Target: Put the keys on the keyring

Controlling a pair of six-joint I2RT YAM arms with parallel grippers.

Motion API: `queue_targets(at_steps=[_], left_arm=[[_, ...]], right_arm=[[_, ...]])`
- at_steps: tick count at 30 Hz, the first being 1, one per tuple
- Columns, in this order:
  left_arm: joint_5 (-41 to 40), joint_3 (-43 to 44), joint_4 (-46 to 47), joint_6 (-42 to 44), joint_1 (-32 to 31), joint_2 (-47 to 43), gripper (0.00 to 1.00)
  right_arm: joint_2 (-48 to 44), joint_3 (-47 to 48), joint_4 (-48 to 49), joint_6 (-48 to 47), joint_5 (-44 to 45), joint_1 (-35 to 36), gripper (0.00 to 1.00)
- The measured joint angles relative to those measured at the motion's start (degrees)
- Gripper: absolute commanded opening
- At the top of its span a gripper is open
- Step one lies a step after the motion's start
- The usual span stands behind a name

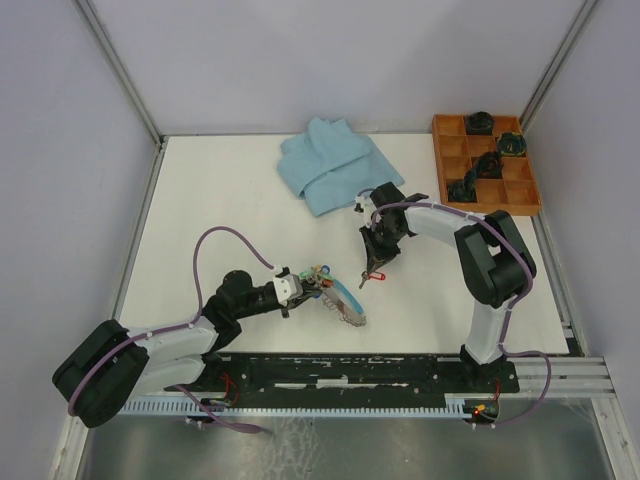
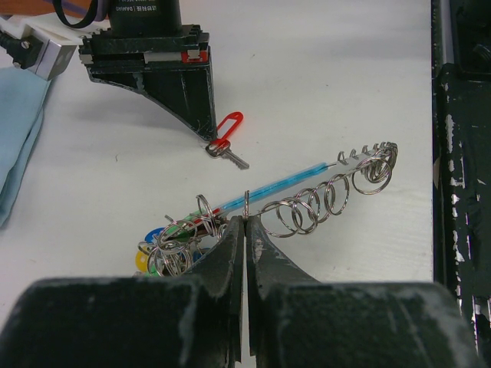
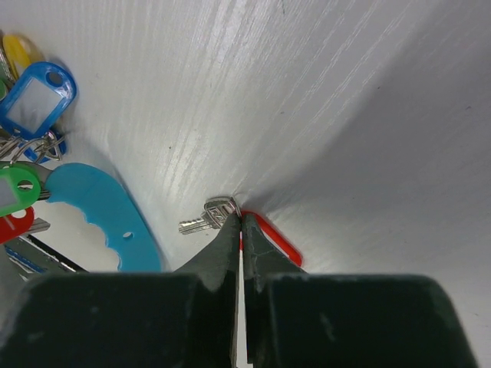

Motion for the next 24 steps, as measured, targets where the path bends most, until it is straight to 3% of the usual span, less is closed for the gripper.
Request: queue_targets(at_steps=[7,14,19,24], left_arm=[[0.00,0.00,0.04,0.00,0.00,0.00,0.03],[0.02,0.00,0.81,0.00,0.00,0.09,0.03],[0.00,0.00,2.62,0.00,0.00,0.09,0.03],[0.44,0.00,3.89,-0.02,0.04,0.09,0.03]], right_arm=[[-1.86,-1.29,1.68,-2.38,-0.17,0.02,0.01],[-16.79,-8.44,6.64,-10.71,-3.45,1.49,0.02],[-27.23,-12.13,8.17,-21.00,-4.07,6.75,0.01],[-30.18,-12.04,6.38,-28.35,-3.65,11.54,0.01]])
